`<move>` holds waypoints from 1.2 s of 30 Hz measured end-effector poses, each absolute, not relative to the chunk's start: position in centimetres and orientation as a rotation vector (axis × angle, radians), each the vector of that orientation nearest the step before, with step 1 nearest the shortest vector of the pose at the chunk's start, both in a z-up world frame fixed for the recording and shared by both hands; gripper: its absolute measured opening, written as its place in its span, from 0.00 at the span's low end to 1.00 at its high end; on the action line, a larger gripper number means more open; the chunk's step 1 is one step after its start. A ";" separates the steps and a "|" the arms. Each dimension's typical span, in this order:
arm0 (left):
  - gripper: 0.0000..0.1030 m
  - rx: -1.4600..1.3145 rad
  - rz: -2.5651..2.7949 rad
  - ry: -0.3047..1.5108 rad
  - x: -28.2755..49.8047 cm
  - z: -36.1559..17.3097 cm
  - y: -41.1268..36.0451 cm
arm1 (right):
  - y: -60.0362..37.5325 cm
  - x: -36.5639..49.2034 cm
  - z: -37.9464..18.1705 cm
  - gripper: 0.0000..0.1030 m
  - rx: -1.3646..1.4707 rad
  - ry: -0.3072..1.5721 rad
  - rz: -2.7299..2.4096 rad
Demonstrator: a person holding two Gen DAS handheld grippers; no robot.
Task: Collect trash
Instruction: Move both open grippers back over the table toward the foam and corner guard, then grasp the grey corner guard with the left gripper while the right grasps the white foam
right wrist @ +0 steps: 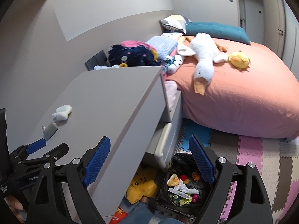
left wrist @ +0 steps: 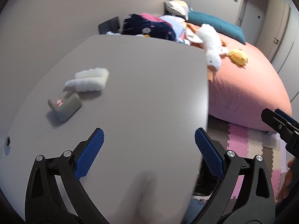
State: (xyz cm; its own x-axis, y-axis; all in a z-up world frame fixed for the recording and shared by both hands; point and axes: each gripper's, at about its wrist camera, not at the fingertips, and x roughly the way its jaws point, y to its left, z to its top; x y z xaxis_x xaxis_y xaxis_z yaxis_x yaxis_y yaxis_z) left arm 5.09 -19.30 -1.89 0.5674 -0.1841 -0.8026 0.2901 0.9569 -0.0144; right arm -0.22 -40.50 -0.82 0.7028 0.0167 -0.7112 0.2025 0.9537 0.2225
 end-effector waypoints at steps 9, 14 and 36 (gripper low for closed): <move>0.92 0.071 -0.196 0.942 6.9 -2.8 -14.3 | -36.6 2.5 -1.6 0.86 0.254 0.813 -0.038; 0.92 0.055 -0.149 0.949 8.4 -3.4 -11.5 | -34.9 4.0 -2.1 0.86 0.249 0.829 -0.009; 0.92 0.071 -0.080 1.002 14.6 -6.7 -6.3 | -27.8 11.6 -2.9 0.86 0.176 0.883 0.116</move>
State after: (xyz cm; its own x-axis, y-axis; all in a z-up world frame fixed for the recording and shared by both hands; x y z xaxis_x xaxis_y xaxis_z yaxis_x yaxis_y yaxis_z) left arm 14.61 -6.27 -6.68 0.5360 -0.0348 -0.8435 0.0999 0.9947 0.0225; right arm 11.57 -27.80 -2.93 0.6302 0.1732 -0.7569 -0.0281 0.9792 0.2007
